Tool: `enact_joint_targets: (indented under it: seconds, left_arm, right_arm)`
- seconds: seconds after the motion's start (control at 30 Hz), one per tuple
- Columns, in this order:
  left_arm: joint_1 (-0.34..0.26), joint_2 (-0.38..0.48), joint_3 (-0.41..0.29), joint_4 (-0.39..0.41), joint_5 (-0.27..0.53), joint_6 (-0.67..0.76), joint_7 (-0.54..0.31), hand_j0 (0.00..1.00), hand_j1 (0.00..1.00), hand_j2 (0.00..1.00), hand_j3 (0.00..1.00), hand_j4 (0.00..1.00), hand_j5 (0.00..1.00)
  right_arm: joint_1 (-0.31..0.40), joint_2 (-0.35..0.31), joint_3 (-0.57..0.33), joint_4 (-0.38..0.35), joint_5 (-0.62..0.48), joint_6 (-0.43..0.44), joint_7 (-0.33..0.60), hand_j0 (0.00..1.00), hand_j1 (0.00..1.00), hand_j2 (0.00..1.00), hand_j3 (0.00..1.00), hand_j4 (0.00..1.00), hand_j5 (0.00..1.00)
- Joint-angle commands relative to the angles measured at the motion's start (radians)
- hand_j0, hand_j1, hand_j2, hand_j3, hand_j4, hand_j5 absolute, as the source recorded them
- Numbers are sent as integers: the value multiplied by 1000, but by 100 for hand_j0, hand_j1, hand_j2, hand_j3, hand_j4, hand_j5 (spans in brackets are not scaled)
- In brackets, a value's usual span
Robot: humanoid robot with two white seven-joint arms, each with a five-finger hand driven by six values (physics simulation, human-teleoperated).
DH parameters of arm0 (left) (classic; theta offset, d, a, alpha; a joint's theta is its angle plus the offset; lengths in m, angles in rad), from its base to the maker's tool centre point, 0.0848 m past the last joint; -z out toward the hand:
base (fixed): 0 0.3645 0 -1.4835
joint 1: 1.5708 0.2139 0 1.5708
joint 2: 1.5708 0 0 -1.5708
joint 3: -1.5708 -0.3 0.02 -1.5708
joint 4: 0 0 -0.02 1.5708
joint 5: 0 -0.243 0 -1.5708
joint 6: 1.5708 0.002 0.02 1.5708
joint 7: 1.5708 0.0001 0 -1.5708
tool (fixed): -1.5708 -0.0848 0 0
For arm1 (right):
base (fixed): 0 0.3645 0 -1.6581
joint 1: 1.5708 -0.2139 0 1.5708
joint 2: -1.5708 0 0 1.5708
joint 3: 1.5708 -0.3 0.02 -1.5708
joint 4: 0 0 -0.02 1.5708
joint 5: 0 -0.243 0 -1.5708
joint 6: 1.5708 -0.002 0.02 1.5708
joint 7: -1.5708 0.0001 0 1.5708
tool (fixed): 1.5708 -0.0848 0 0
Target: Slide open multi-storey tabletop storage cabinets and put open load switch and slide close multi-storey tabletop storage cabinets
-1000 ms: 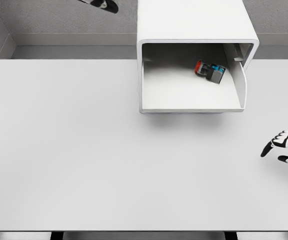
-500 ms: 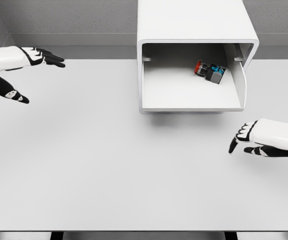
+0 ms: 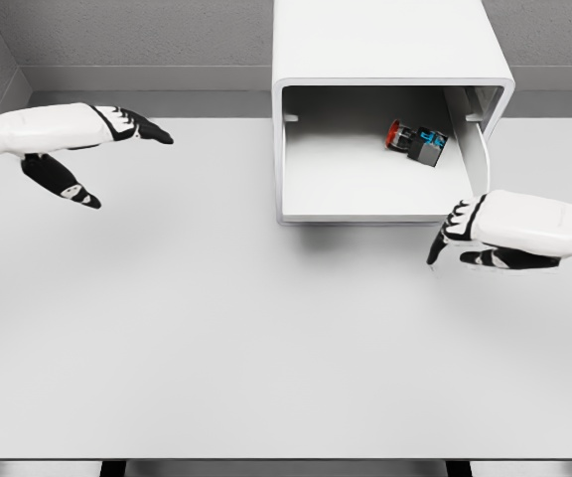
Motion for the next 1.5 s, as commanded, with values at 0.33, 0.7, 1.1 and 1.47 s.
enact_joint_targets:
  seconds: [0.33,0.7,1.1,1.47]
  left_arm:
    - [8,-10,0,46,-2,3,0,100,100,100,100,100,100]
    - [8,-33,-14,84,-3,3,0,100,100,100,100,100,100]
    - [5,-34,-23,107,-3,3,0,100,100,100,100,100,100]
    - [3,-45,-34,121,-3,3,0,100,100,100,100,100,100]
  right_arm:
    - [-40,26,97,26,-2,2,0,60,60,60,60,60,60]
    - [-133,62,155,106,10,2,0,60,60,60,60,60,60]
    - [-288,138,285,216,10,2,0,61,61,61,61,61,61]
    - [-383,201,359,308,25,2,0,62,62,62,62,62,62]
